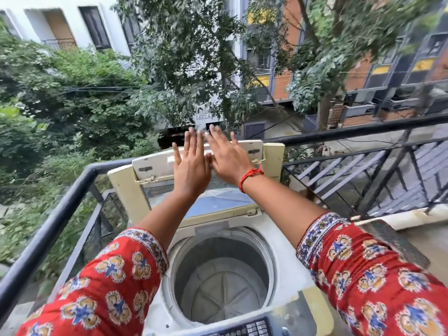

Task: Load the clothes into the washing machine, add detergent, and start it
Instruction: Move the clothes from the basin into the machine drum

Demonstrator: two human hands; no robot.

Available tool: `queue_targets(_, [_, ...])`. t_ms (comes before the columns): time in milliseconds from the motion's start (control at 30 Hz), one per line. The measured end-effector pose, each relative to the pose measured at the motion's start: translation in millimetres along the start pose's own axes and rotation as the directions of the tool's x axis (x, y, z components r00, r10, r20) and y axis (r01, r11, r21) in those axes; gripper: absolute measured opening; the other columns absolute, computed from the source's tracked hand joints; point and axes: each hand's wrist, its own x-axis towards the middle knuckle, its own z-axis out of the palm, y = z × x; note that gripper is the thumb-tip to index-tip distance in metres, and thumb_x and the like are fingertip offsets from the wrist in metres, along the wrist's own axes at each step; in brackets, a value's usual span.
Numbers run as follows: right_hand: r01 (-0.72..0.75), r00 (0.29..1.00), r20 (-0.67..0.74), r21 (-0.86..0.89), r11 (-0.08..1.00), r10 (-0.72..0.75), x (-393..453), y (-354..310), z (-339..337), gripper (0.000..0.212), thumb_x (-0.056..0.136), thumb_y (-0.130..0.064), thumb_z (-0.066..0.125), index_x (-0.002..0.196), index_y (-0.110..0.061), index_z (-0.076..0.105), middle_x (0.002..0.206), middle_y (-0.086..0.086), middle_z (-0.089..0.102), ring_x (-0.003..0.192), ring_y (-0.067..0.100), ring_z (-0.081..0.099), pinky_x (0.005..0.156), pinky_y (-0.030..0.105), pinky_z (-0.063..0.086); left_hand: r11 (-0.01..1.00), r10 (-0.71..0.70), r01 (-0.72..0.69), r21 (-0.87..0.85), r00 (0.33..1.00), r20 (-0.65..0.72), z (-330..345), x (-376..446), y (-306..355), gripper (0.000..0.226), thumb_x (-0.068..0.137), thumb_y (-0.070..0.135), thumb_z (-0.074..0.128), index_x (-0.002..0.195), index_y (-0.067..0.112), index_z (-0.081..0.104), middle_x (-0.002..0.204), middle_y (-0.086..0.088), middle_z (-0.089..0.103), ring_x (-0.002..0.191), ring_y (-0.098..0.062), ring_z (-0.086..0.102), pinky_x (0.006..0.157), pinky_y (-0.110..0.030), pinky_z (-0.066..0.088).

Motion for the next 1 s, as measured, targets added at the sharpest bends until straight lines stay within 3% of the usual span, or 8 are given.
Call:
queue_targets(100, [-0.1,0.995,-0.018,0.012,0.995,0.101,-22.6,-6.1,-12.3,0.063,0.096,-0.022,0.038,0.153,-0.007,0.016,0.161,0.011,0.009,0.149,0.021,0.008,0.121,0.043,0.005,0.997,0.063,-0.062,-0.036,0.998,0.022,-8.6,-7.6,14.5,0.059,0.102,0.035,0.015,0.153,0.011,0.0,0.161,-0.007,-0.003,0.149,-0.019,-0.008,0.119,-0.052,-0.003])
queue_targets(233, [-0.215,0.976,-0.05,-0.062,0.975,0.212,-62.8,-8.8,-27.1,0.06,0.097,-0.024,0.034,0.152,-0.006,0.016,0.161,0.011,0.008,0.15,0.022,0.006,0.118,0.037,-0.004,0.982,0.18,-0.176,-0.074,0.982,0.058,-16.2,-22.8,40.3,0.058,0.101,0.032,0.02,0.153,0.009,0.007,0.161,-0.009,0.001,0.149,-0.019,-0.005,0.119,-0.051,-0.004])
queue_targets(367, [-0.357,0.934,-0.051,-0.14,0.924,0.353,-105.8,-1.3,-40.2,0.064,0.096,-0.029,0.036,0.153,-0.007,0.015,0.162,0.01,0.006,0.15,0.021,0.004,0.122,0.042,0.005,0.951,0.292,-0.282,-0.129,0.954,0.066,-17.8,-43.0,72.3,0.058,0.101,0.03,0.025,0.153,0.01,0.01,0.161,-0.01,0.007,0.149,-0.021,0.001,0.118,-0.052,-0.005])
queue_targets(500, [-0.451,0.892,-0.076,-0.197,0.87,0.445,-158.8,3.4,-62.5,0.067,0.096,-0.029,0.04,0.153,-0.008,0.01,0.162,0.009,0.0,0.15,0.021,0.0,0.12,0.04,0.002,0.909,0.391,-0.37,-0.194,0.917,0.082,-17.4,-66.1,114.1,0.06,0.098,0.028,0.027,0.152,0.01,0.01,0.161,-0.012,0.01,0.149,-0.023,0.003,0.118,-0.055,-0.004])
queue_targets(700, [-0.612,0.79,-0.106,-0.219,0.76,0.604,-248.6,12.4,-86.5,0.069,0.095,-0.027,0.041,0.154,-0.012,0.008,0.163,0.005,-0.002,0.15,0.017,-0.003,0.121,0.042,0.003,0.809,0.54,-0.472,-0.35,0.832,0.126,-14.4,-111.1,182.3,0.06,0.1,0.032,0.024,0.153,0.016,0.001,0.162,-0.005,-0.001,0.149,-0.018,-0.006,0.113,-0.05,-0.016])
queue_targets(867, [-0.709,0.695,-0.12,-0.276,0.648,0.709,-322.7,32.1,-103.1,0.074,0.093,-0.03,0.046,0.154,-0.013,0.008,0.163,0.004,-0.004,0.15,0.016,-0.004,0.12,0.041,-0.002,0.738,0.647,-0.564,-0.37,0.746,0.155,-3.9,-146.6,248.6,0.062,0.099,0.031,0.028,0.153,0.014,0.003,0.162,-0.006,-0.001,0.147,-0.015,-0.01,0.115,-0.054,-0.012])
queue_targets(1000, [-0.767,0.62,-0.131,-0.308,0.563,0.774,-384.2,55.3,-115.1,0.073,0.092,-0.032,0.046,0.154,-0.013,0.012,0.163,0.005,0.001,0.15,0.016,-0.001,0.121,0.045,0.006,0.669,0.732,-0.638,-0.382,0.655,0.188,8.2,-174.4,307.1,0.063,0.096,0.035,0.02,0.153,0.012,0.006,0.162,-0.007,0.001,0.149,-0.019,-0.005,0.113,-0.051,-0.015])
